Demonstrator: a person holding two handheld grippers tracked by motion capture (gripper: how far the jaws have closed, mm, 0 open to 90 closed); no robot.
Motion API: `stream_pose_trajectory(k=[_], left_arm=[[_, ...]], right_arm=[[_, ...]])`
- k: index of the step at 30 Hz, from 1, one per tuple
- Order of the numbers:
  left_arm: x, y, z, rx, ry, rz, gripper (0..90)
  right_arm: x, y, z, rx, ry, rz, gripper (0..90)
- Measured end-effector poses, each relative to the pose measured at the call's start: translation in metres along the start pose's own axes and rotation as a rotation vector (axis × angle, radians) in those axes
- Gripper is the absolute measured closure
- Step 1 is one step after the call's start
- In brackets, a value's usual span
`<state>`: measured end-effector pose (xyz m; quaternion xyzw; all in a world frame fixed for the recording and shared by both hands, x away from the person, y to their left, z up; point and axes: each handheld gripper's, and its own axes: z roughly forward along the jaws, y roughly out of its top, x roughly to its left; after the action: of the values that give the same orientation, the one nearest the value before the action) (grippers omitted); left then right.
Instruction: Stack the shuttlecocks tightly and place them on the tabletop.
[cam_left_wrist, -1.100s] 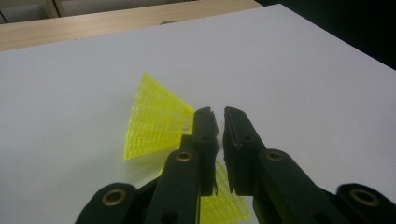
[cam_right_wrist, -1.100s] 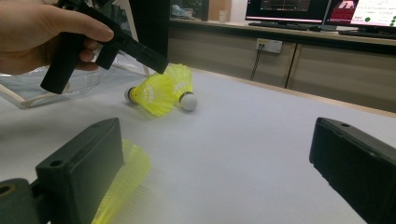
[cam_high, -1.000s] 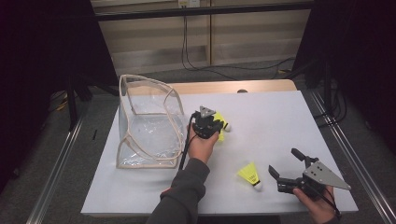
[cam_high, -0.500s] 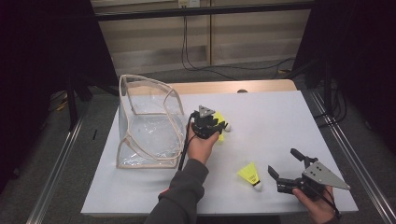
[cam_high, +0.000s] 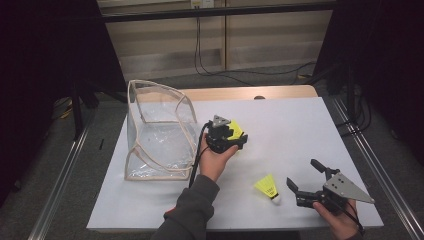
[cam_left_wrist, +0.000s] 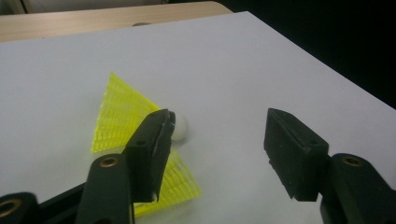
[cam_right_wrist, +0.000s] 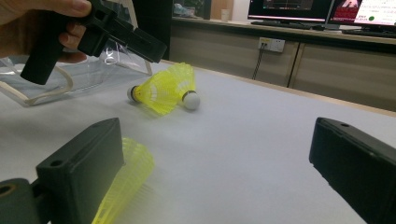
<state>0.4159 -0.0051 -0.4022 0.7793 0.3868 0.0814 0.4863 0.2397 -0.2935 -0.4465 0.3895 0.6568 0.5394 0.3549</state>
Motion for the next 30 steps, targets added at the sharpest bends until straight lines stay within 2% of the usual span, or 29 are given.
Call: stream_pose_trajectory(k=[3, 5, 9, 22, 25, 30], left_arm=[[-0.001, 0.000, -0.001, 0.014, -0.002, 0.008, 35.0], [-0.003, -0.001, -0.001, 0.028, -0.015, -0.005, 28.6], [-0.007, -0.003, -0.004, 0.037, -0.044, 0.014, 21.7], [-0.013, -0.017, -0.015, 0.038, -0.070, 0.038, 12.9], [-0.013, -0.020, -0.019, 0.030, -0.066, 0.042, 12.2], [-0.015, -0.027, -0.022, 0.047, -0.090, 0.041, 10.7]], right_arm=[[0.000, 0.000, 0.000, -0.001, -0.001, 0.001, 2.3], [0.000, 0.000, 0.000, -0.001, -0.001, 0.004, 2.3], [0.000, 0.000, 0.000, -0.001, 0.000, 0.001, 2.3], [0.000, 0.000, 0.000, 0.002, -0.001, 0.000, 2.3], [0.000, 0.000, 0.000, 0.002, 0.000, 0.002, 2.3], [0.000, 0.000, 0.000, 0.002, 0.001, 0.000, 2.3]])
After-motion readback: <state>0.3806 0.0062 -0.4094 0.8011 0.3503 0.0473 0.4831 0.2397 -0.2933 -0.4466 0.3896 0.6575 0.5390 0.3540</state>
